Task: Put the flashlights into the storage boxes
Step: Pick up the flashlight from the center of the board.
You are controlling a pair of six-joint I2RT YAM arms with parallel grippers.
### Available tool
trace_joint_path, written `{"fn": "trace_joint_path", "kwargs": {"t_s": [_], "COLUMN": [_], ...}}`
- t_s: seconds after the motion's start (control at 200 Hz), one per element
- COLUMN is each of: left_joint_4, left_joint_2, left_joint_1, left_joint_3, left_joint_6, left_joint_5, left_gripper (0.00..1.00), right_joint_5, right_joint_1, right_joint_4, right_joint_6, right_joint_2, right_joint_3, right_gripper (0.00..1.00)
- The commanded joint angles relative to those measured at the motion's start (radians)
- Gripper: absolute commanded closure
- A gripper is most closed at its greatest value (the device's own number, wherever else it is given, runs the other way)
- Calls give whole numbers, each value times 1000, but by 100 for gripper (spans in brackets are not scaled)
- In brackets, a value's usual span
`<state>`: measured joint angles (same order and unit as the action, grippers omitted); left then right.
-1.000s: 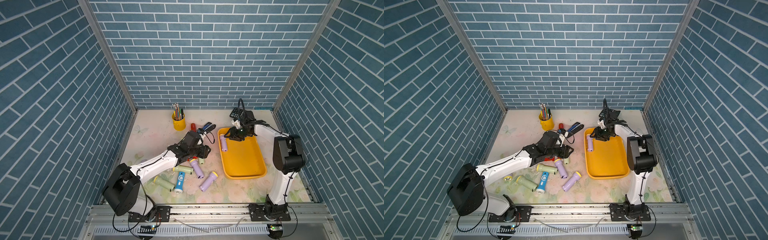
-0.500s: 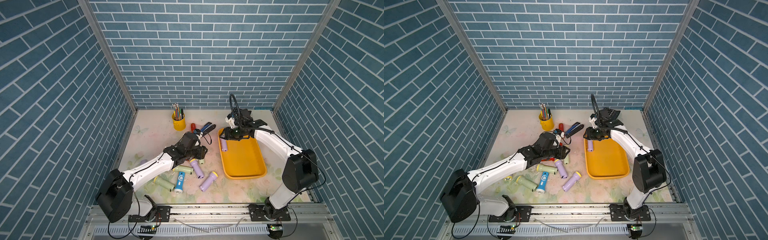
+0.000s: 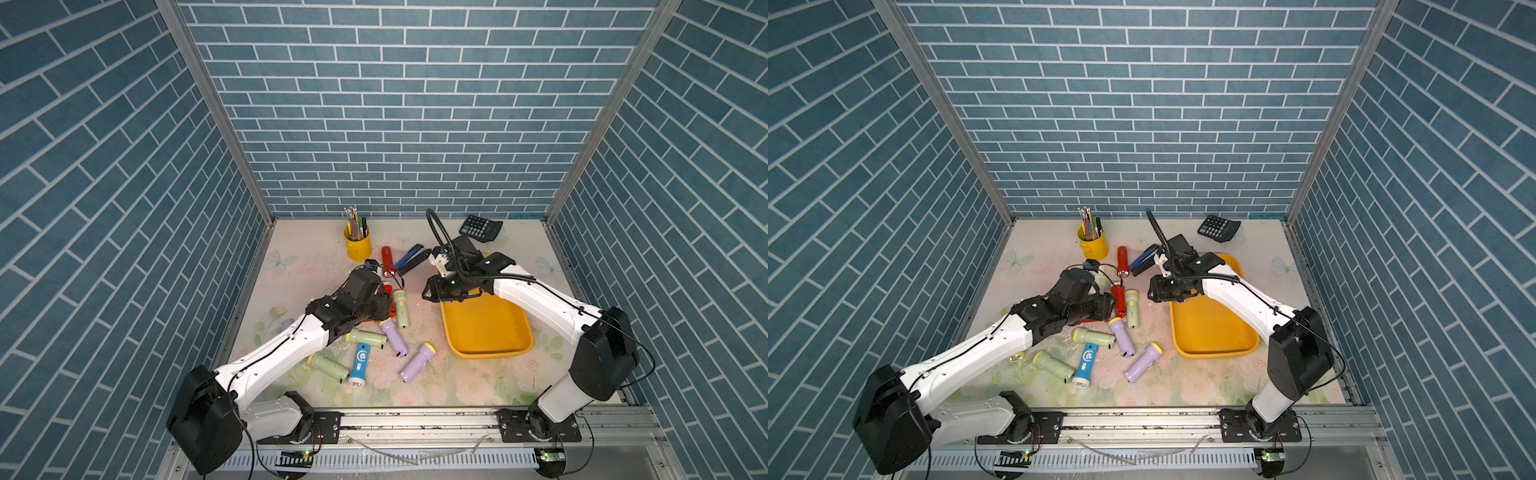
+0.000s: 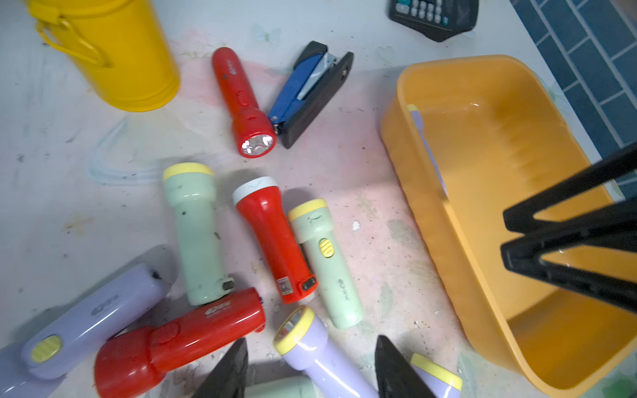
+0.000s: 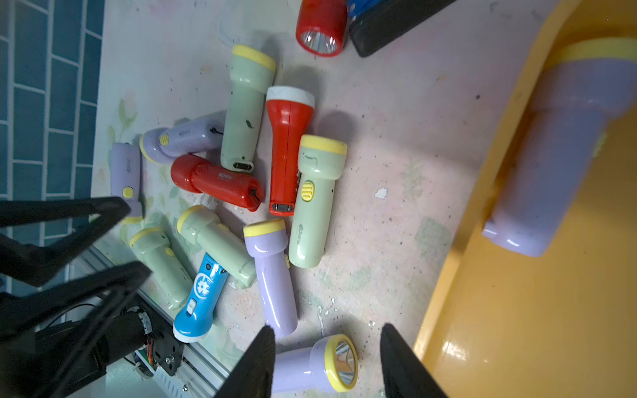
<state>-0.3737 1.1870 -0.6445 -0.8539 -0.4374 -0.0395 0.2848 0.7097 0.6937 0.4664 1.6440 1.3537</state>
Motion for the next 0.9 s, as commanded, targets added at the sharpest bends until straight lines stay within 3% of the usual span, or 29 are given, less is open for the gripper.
{"fn": "trace_joint_path", "kwargs": {"t_s": [0.0, 0.405, 0.895], "left_joint_4": [-45, 0, 32], "left_joint_2": [-53, -104, -65], "left_joint_1": [55, 112, 168], "left_joint_3": [43, 134, 137], "left_joint_6": [0, -2, 41], "left_joint_5": [-21, 13, 30], "left_gripper": [40, 40, 39], "right_joint_5": [-44, -71, -110], "right_joint_1": [44, 136, 145], "right_joint_4": [59, 83, 101], "right_joint_6": [28, 66, 55], "right_joint_2": [90, 355, 443], "right_joint_3": [77, 236, 272], "right_gripper": [49, 46, 46]}}
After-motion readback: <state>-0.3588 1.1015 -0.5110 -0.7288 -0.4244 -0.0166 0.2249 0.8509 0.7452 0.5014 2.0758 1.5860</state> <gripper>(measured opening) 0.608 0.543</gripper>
